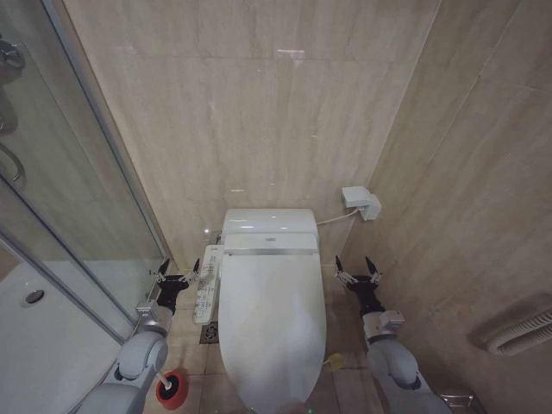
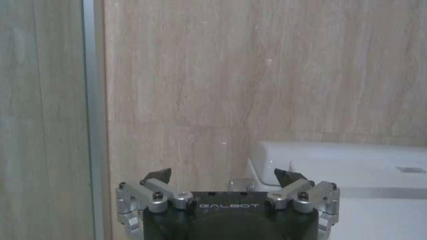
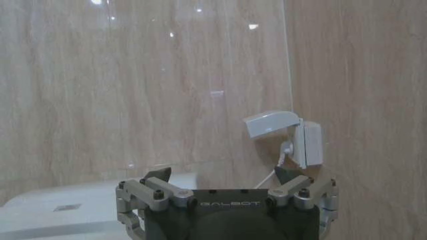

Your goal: Open the toilet lid, clean the toilet bowl with a toilet brush, close the toilet lid, and flush.

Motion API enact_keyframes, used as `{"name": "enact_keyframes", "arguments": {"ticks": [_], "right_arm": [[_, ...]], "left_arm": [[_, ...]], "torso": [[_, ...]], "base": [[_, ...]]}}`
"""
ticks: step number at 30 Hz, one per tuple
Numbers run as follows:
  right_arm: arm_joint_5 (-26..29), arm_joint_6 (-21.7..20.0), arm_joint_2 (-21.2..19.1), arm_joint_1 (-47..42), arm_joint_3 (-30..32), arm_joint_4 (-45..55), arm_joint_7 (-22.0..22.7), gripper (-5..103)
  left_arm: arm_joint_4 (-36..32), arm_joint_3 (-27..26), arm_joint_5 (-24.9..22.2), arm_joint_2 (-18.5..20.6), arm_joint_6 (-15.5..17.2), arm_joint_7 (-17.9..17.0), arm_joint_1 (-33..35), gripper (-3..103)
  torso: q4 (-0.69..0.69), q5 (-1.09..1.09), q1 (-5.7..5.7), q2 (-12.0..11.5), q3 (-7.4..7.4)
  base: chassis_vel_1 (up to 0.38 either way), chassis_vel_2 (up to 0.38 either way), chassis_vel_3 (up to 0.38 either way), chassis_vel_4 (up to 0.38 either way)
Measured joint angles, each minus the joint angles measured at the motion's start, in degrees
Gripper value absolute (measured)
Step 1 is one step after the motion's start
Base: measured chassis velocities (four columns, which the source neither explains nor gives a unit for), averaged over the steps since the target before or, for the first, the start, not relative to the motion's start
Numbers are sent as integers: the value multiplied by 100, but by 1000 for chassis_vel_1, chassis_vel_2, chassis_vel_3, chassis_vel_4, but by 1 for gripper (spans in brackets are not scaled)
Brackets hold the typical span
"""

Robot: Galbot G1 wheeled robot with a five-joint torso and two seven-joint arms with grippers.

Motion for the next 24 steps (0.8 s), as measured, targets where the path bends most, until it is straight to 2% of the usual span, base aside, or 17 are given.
{"name": "enact_keyframes", "arguments": {"ticks": [24], "right_arm": [[0, 0, 0, 0, 0, 0, 0, 100]], "left_arm": [[5, 3, -3, -1, -2, 5, -4, 100]], "torso": [[0, 0, 0, 0, -1]], "base": [[0, 0, 0, 0]]}}
